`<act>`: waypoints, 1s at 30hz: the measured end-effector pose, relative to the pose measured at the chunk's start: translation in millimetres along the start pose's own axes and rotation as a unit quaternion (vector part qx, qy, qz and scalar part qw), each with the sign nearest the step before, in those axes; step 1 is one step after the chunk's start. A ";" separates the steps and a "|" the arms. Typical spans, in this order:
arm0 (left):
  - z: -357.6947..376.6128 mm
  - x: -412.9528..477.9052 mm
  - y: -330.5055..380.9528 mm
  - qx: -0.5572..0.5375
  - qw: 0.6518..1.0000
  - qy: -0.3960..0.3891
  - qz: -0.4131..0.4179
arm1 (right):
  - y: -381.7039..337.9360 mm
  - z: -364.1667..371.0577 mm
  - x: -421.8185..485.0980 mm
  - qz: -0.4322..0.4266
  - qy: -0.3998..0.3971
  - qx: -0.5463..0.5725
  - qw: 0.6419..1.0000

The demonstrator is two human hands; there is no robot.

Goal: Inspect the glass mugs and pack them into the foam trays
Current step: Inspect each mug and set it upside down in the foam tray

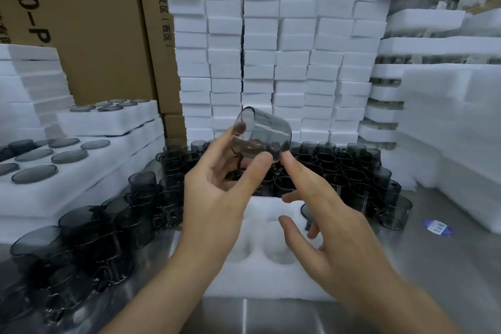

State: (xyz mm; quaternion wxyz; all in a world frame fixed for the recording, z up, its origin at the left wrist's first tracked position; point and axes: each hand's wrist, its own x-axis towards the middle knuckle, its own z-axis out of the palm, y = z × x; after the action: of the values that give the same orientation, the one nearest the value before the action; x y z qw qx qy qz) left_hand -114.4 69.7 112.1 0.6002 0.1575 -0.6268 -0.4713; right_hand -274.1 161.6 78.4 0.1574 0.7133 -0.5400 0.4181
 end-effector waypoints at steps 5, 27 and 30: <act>-5.7 6.3 3.3 -0.283 0.913 -0.072 -0.284 | -0.1 1.0 -1.9 -0.004 -0.017 -0.019 1.000; -4.8 5.8 9.0 -0.137 0.963 -0.138 -0.188 | -7.6 -0.9 1.1 0.034 0.098 0.067 0.992; -0.8 2.0 8.2 -0.051 0.976 -0.152 -0.145 | -14.0 -2.4 4.1 0.143 0.131 0.231 0.953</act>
State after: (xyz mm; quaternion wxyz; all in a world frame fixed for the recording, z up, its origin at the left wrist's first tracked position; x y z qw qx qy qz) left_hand -111.2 72.0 119.6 0.4306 0.1421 -0.6561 -0.6032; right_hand -262.2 165.7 86.1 -0.0039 0.5847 -0.4997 0.6391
